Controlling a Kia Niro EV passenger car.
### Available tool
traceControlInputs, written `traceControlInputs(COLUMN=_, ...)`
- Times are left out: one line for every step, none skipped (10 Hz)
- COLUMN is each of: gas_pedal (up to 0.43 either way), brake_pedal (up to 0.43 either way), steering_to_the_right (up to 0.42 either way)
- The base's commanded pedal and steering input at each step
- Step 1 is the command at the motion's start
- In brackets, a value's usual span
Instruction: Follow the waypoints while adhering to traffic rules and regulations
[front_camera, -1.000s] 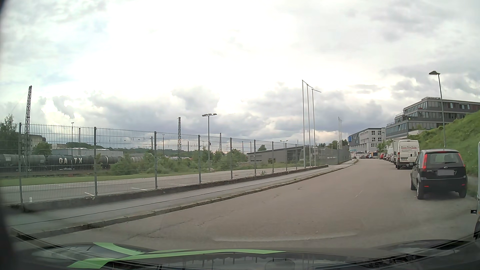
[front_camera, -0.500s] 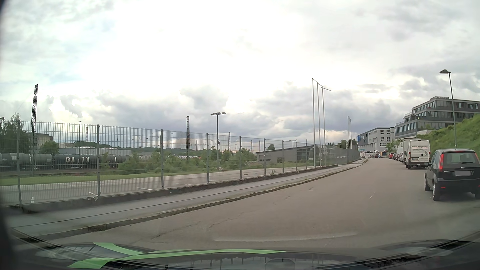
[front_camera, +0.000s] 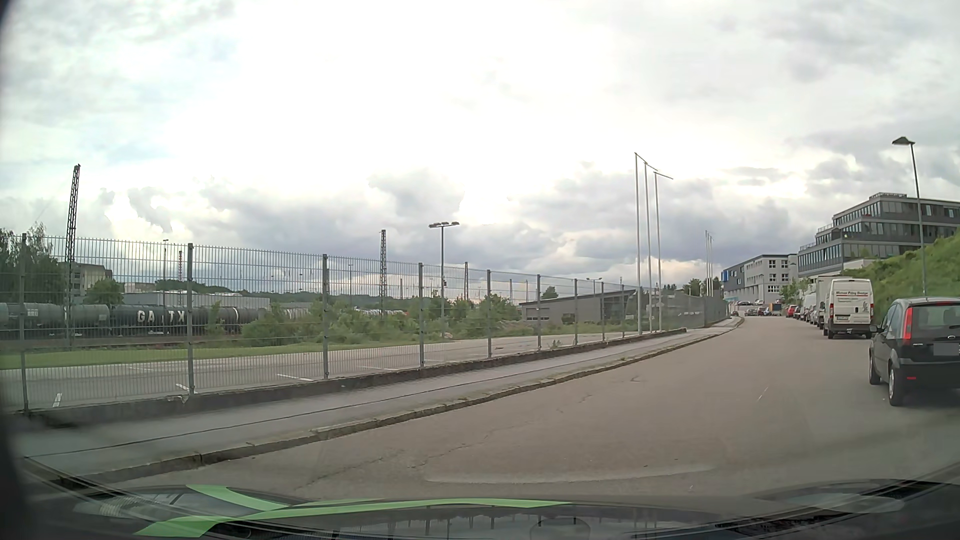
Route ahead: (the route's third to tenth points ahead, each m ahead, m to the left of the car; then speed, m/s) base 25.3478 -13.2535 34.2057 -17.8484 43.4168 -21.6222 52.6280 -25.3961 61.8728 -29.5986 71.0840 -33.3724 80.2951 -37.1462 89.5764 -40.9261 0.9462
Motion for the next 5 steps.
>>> traceControlInputs(gas_pedal=0.0, brake_pedal=0.0, steering_to_the_right=0.006)
traceControlInputs(gas_pedal=0.0, brake_pedal=0.0, steering_to_the_right=0.023)
traceControlInputs(gas_pedal=0.0, brake_pedal=0.0, steering_to_the_right=0.039)
traceControlInputs(gas_pedal=0.0, brake_pedal=0.0, steering_to_the_right=0.065)
traceControlInputs(gas_pedal=0.0, brake_pedal=0.0, steering_to_the_right=0.088)
